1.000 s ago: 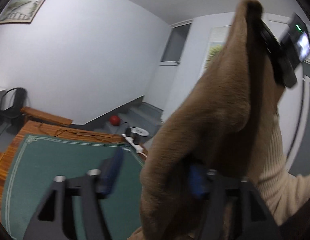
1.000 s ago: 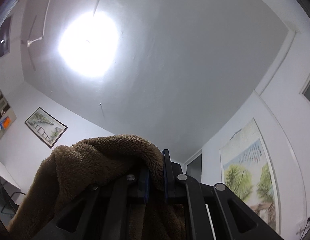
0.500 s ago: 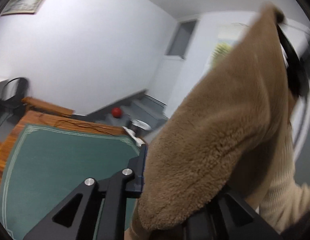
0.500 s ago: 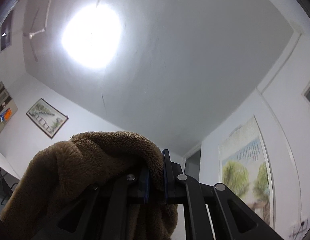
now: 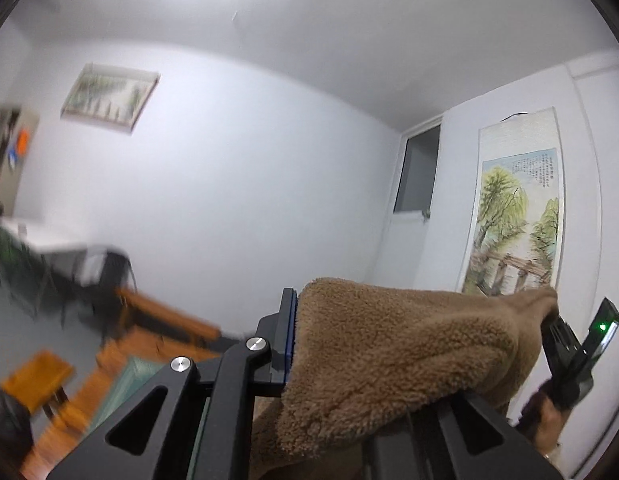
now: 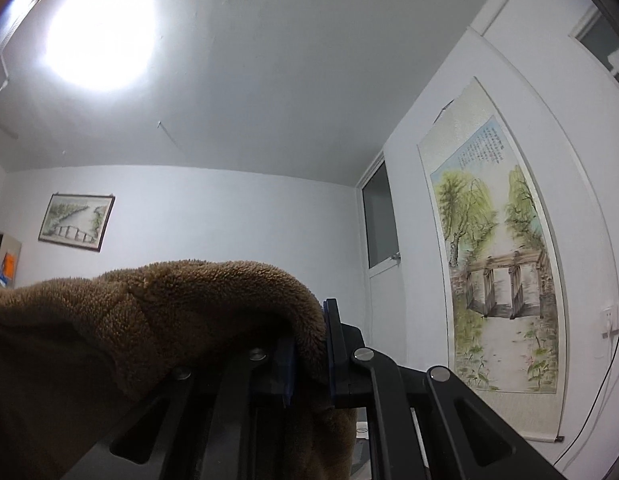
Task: Fold clothes
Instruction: 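Hold the fleece raised high with both tools, letting it hang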
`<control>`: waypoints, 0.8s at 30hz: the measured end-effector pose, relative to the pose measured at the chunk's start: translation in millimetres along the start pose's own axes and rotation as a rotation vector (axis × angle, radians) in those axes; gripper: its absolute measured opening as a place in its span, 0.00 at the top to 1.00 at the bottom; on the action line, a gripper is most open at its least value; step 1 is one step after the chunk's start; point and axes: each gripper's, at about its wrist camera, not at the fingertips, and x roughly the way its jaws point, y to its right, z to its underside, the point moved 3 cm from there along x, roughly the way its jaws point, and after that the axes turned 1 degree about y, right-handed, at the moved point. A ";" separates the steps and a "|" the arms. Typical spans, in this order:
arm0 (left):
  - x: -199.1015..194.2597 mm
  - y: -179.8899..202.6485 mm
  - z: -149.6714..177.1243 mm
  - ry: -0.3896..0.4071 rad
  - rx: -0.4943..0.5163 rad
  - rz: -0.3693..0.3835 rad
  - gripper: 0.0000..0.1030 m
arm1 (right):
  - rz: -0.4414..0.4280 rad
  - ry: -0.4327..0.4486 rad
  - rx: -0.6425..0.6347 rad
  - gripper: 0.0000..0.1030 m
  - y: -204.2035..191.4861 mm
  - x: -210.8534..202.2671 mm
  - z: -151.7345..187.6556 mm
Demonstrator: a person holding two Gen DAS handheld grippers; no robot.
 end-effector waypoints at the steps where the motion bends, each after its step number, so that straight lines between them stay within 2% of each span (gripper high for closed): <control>1: -4.9 3.4 -5.9 0.028 0.017 -0.004 0.89 | 0.000 0.011 0.005 0.89 -3.6 -5.7 -1.5; 3: -14.5 9.6 -21.5 0.081 0.041 -0.009 0.89 | 0.000 0.033 0.014 0.89 -10.2 -16.8 -4.8; 8: -42.1 8.4 -50.2 0.162 0.067 -0.037 0.89 | -0.031 0.080 0.020 0.89 0.8 7.3 -16.8; 11: -55.6 1.6 -60.2 0.190 0.067 -0.063 0.89 | -0.063 0.115 0.032 0.89 -5.7 -3.3 -29.3; 14: -70.4 -1.6 -69.3 0.228 0.070 -0.075 0.89 | -0.065 0.189 0.015 0.89 -12.4 -19.2 -49.0; 17: -71.4 -2.1 -66.2 0.210 0.078 -0.076 0.89 | -0.057 0.237 -0.014 0.89 -19.3 -29.4 -62.0; 24: -71.3 -3.1 -57.0 0.157 0.096 -0.076 0.86 | -0.076 0.178 -0.009 0.89 -21.3 -36.7 -44.8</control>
